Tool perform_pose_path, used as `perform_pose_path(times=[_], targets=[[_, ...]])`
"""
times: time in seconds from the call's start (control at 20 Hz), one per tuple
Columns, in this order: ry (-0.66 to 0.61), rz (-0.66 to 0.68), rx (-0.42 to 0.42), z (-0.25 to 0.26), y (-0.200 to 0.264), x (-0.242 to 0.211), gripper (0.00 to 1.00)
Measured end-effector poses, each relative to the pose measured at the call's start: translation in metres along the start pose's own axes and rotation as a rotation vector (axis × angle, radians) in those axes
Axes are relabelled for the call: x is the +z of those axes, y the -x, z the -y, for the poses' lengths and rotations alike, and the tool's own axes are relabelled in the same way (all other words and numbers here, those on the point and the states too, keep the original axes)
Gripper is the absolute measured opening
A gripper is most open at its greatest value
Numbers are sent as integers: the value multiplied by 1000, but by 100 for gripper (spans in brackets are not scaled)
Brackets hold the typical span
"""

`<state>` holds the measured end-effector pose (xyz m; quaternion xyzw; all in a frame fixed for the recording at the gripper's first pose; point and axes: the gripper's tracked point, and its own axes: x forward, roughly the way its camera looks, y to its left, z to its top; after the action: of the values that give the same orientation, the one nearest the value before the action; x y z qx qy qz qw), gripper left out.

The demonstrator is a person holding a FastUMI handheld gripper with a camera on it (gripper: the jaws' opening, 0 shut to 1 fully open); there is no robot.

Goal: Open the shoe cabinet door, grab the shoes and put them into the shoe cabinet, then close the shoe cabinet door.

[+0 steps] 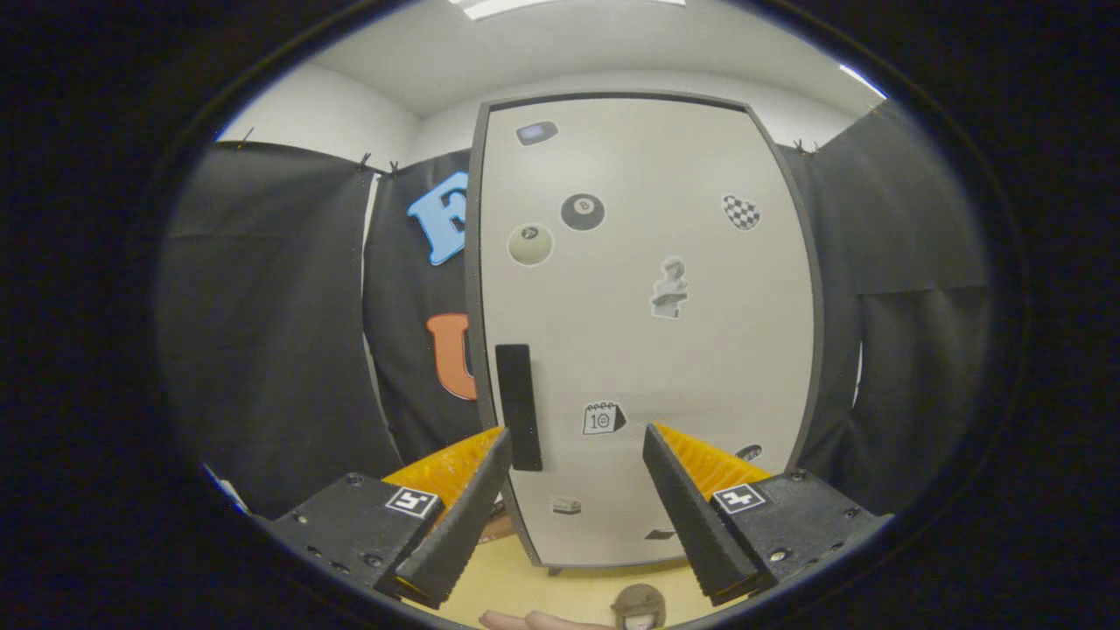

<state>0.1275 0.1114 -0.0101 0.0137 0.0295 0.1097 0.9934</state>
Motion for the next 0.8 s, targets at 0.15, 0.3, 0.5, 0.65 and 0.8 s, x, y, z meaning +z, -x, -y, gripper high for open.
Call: perform_pose_path(times=[0.15,0.3,0.5,0.65,0.8], targets=[[3,6,13,-13,-30,-2,99],[11,-25,-8,-18,-59,-12,99],[-14,-47,-17,-27,-87,-15,93],[-13,-47,0,-33,-104,-14,79],[-25,-51,-12,-40,-111,-11,54]])
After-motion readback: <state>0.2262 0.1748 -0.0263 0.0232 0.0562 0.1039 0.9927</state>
